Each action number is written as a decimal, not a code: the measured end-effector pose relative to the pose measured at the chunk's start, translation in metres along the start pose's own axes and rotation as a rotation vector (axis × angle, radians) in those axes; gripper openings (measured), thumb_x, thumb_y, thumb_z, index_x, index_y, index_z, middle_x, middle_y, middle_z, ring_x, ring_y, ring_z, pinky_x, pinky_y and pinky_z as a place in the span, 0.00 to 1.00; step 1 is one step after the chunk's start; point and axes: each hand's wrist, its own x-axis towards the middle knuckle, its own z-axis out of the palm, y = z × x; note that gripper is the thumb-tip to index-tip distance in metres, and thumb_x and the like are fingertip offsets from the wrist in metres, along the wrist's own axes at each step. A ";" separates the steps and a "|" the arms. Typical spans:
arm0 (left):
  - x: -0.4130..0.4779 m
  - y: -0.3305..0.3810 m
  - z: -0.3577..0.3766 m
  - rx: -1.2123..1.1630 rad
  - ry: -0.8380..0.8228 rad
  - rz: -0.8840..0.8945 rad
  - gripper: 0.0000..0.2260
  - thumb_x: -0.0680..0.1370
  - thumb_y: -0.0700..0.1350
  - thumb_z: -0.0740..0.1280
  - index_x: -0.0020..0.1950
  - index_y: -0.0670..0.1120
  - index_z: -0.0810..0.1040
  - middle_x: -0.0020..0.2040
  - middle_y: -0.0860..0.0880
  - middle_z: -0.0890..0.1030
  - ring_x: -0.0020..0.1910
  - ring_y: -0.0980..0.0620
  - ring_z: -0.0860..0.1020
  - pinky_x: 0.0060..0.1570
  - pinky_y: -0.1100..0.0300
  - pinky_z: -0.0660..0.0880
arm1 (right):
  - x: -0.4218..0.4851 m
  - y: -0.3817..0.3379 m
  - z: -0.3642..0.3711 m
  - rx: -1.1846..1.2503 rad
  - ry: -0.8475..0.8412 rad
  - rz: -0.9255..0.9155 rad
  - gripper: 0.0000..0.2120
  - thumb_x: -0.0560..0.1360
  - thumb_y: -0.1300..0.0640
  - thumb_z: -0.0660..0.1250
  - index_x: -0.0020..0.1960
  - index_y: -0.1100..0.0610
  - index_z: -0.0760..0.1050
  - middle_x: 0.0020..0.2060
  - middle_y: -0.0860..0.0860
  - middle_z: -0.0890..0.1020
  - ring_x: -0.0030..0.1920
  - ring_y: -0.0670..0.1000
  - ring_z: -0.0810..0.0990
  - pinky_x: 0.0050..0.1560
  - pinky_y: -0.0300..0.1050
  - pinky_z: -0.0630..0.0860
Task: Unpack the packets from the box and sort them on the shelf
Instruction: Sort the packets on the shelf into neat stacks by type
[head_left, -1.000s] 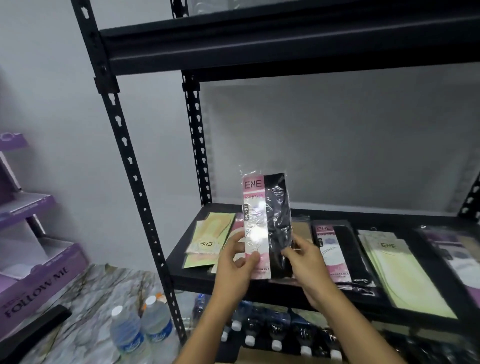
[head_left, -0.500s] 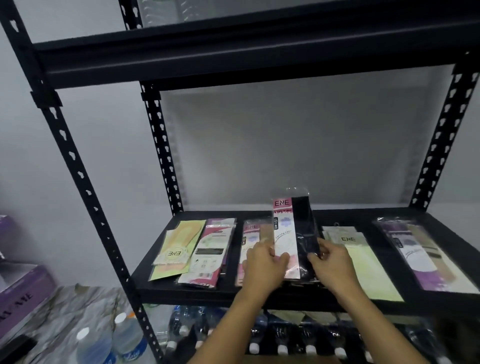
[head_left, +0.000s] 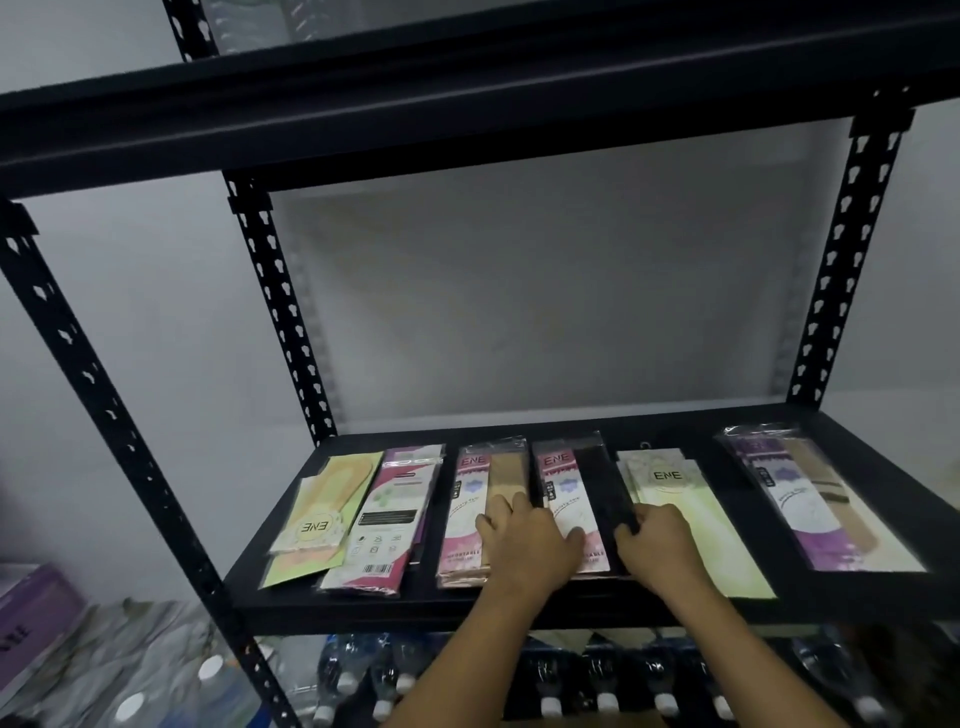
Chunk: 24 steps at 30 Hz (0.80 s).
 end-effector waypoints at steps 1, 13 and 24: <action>0.000 -0.001 0.000 -0.002 0.006 0.005 0.22 0.76 0.61 0.57 0.50 0.45 0.81 0.60 0.47 0.72 0.64 0.42 0.63 0.65 0.44 0.58 | -0.001 -0.001 0.000 0.000 0.001 0.002 0.06 0.70 0.59 0.64 0.41 0.59 0.79 0.39 0.60 0.80 0.40 0.60 0.78 0.43 0.51 0.79; -0.014 -0.075 -0.028 -0.351 0.255 -0.057 0.16 0.78 0.56 0.63 0.64 0.54 0.75 0.64 0.55 0.70 0.65 0.52 0.64 0.66 0.48 0.59 | -0.038 -0.063 0.010 -0.068 0.075 -0.169 0.17 0.76 0.50 0.63 0.62 0.54 0.76 0.60 0.54 0.75 0.62 0.56 0.67 0.61 0.52 0.68; -0.061 -0.210 -0.021 -0.122 0.041 -0.040 0.36 0.72 0.67 0.64 0.76 0.60 0.56 0.78 0.57 0.55 0.77 0.54 0.49 0.75 0.44 0.46 | -0.065 -0.132 0.092 -0.132 -0.142 -0.463 0.15 0.76 0.49 0.62 0.61 0.50 0.74 0.60 0.46 0.74 0.64 0.49 0.66 0.64 0.50 0.64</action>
